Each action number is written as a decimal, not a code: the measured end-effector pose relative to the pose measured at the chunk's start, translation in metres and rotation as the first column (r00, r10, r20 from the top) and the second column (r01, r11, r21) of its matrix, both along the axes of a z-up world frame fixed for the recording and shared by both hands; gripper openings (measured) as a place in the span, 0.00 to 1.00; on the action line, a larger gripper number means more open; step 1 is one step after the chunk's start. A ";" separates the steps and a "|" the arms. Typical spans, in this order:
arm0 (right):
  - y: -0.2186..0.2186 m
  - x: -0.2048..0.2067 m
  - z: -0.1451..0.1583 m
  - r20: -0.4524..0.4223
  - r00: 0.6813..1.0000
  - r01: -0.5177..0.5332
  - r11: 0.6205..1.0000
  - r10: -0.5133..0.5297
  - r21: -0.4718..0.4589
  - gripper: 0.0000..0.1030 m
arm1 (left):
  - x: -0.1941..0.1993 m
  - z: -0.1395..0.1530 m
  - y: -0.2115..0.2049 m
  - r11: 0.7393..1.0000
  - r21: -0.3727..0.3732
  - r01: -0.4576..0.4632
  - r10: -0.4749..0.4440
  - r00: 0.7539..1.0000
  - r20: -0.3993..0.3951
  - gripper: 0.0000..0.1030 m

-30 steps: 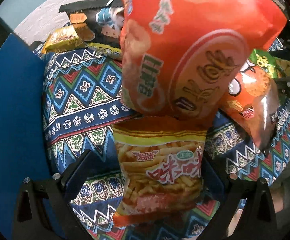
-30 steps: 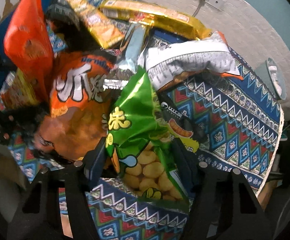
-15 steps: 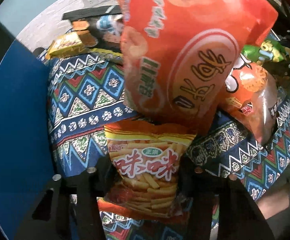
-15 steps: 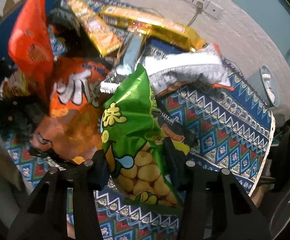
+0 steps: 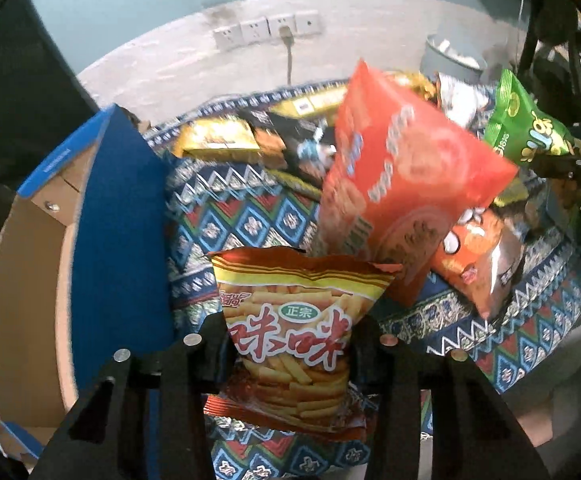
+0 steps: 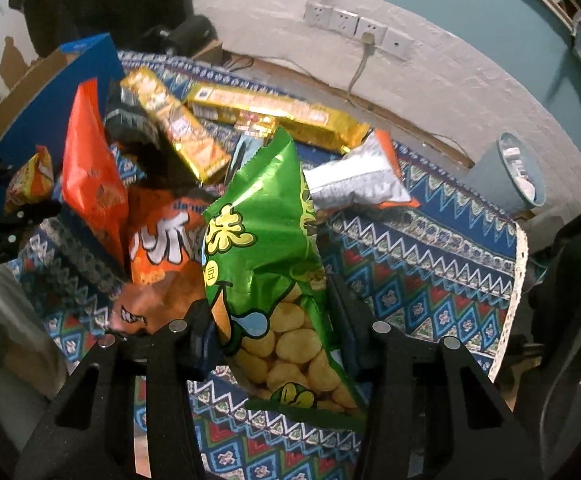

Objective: Organize snacks
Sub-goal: 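Carry both bags over the cardboard box and open both grippers, then withdraw both tools from the box back toward the snack pile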

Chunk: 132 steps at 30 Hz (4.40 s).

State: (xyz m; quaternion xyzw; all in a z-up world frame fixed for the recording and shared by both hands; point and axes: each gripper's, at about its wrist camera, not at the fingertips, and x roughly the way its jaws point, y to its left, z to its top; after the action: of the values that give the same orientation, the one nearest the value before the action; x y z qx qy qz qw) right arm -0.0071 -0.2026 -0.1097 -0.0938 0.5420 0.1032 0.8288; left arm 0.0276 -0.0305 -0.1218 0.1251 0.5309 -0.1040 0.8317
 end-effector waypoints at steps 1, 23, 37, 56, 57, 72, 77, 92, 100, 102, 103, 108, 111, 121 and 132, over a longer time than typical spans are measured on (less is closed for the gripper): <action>0.000 -0.001 0.003 0.007 1.000 0.005 1.000 -0.005 0.003 0.45 | -0.008 -0.003 -0.002 1.000 -0.001 -0.004 0.004 1.000 0.009 0.44; 0.044 0.005 0.088 0.186 0.982 -0.059 0.990 0.035 0.125 0.45 | -0.018 0.079 0.036 0.997 -0.016 -0.074 0.076 0.976 0.203 0.44; 0.099 0.024 0.096 0.195 0.974 -0.146 0.980 0.118 0.136 0.45 | -0.016 0.093 0.078 0.989 -0.025 -0.146 0.148 0.962 0.230 0.44; 0.204 0.060 0.106 0.201 0.950 -0.270 0.950 0.237 0.155 0.45 | -0.024 0.084 0.166 0.956 -0.037 -0.292 0.293 0.929 0.227 0.44; 0.211 0.061 0.105 0.198 0.949 -0.276 0.948 0.244 0.156 0.45 | -0.024 0.083 0.170 0.953 -0.036 -0.299 0.300 0.927 0.225 0.44; 0.298 0.085 0.077 0.107 0.943 -0.332 0.922 0.316 0.197 0.45 | -0.021 0.056 0.230 0.913 -0.039 -0.405 0.406 0.898 0.168 0.44; 0.317 0.090 0.063 0.065 0.940 -0.342 0.913 0.336 0.225 0.45 | -0.021 0.049 0.242 0.900 -0.043 -0.433 0.435 0.889 0.147 0.44; 0.331 0.093 0.058 0.047 0.938 -0.344 0.901 0.345 0.265 0.63 | -0.023 0.049 0.241 0.899 -0.031 -0.437 0.437 0.886 0.155 0.75; 0.311 0.087 0.075 0.079 0.945 -0.326 0.905 0.317 0.273 0.70 | -0.024 0.054 0.229 0.913 -0.053 -0.406 0.408 0.897 0.168 0.76; 0.303 0.083 0.082 0.092 0.947 -0.321 0.911 0.307 0.260 0.72 | -0.025 0.057 0.223 0.918 -0.056 -0.394 0.397 0.901 0.174 0.76; 0.299 0.081 0.084 0.098 0.948 -0.318 0.913 0.302 0.256 0.73 | -0.026 0.058 0.219 0.922 -0.060 -0.382 0.387 0.905 0.178 0.76; 0.272 0.073 0.092 0.111 0.955 -0.295 0.923 0.276 0.248 0.74 | -0.028 0.066 0.199 0.942 -0.068 -0.328 0.335 0.919 0.207 0.78; 0.255 0.068 0.095 0.114 0.959 -0.280 0.928 0.259 0.246 0.74 | -0.029 0.067 0.184 0.953 -0.064 -0.297 0.304 0.928 0.215 0.78; 0.186 0.052 0.102 0.123 0.977 -0.196 0.955 0.172 0.223 0.74 | -0.030 0.068 0.134 0.980 -0.069 -0.187 0.197 0.958 0.209 0.78; 0.108 0.033 0.092 0.105 0.993 -0.081 0.974 0.060 0.210 0.74 | -0.036 0.064 0.065 0.999 -0.033 -0.025 0.032 0.977 0.213 0.79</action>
State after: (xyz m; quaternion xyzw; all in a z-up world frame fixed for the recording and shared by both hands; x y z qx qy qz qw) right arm 0.0258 -0.0941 -0.0174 -0.0280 0.4826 0.1856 0.8555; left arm -0.0083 0.0346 -0.0578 0.1152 0.4387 -0.0861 0.8870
